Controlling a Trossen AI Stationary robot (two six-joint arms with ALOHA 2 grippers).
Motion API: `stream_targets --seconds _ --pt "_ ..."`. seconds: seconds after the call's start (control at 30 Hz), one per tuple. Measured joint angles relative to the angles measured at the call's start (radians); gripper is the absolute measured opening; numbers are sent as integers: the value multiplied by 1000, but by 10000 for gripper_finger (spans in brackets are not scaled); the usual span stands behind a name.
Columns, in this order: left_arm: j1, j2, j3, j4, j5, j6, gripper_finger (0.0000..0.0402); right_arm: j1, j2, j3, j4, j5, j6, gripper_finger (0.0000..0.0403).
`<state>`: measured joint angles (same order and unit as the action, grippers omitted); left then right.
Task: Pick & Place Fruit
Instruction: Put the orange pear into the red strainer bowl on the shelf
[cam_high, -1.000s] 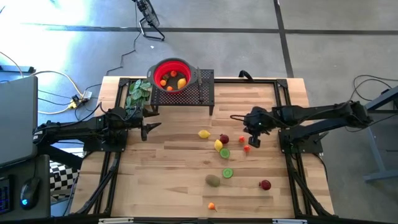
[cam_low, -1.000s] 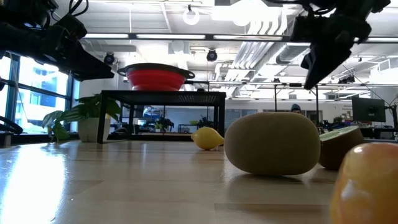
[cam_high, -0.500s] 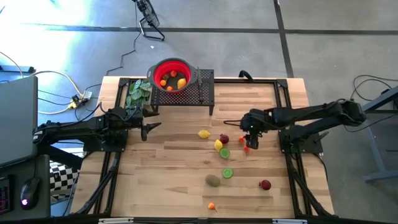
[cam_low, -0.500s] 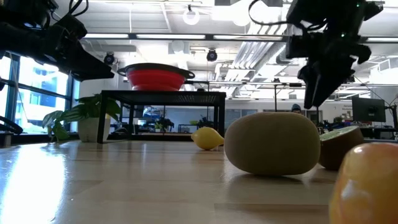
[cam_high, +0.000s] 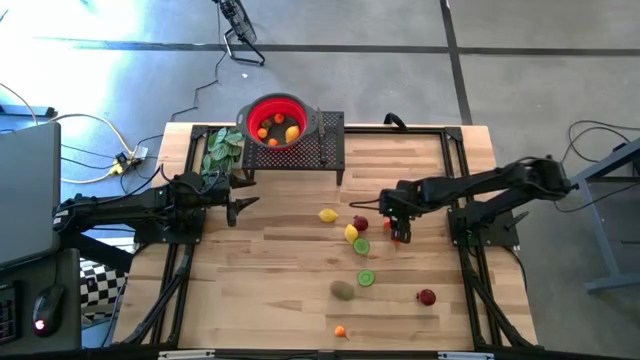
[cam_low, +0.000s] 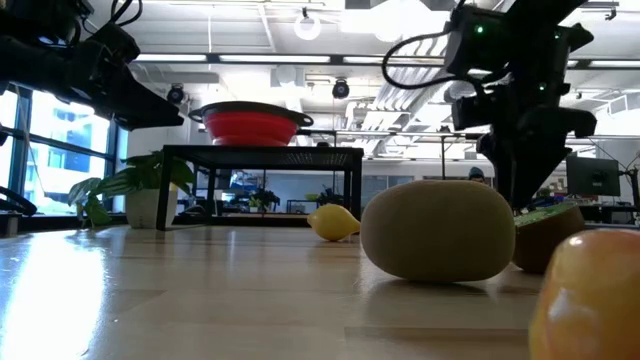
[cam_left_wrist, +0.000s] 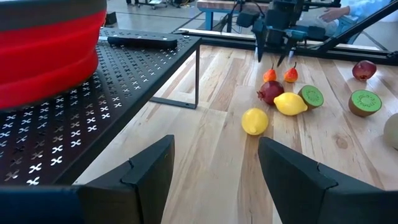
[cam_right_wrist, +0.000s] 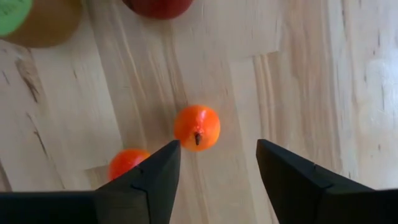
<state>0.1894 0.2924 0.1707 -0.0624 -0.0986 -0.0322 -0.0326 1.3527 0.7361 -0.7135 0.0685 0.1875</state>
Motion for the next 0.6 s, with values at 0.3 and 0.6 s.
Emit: stream_targets --seconds 0.3,0.6 --pt "0 0 0 -7 0 0 228 0 13 0 25 -27 -1 181" --pt "0 0 0 -23 0 0 228 0 13 0 24 -27 0 174"
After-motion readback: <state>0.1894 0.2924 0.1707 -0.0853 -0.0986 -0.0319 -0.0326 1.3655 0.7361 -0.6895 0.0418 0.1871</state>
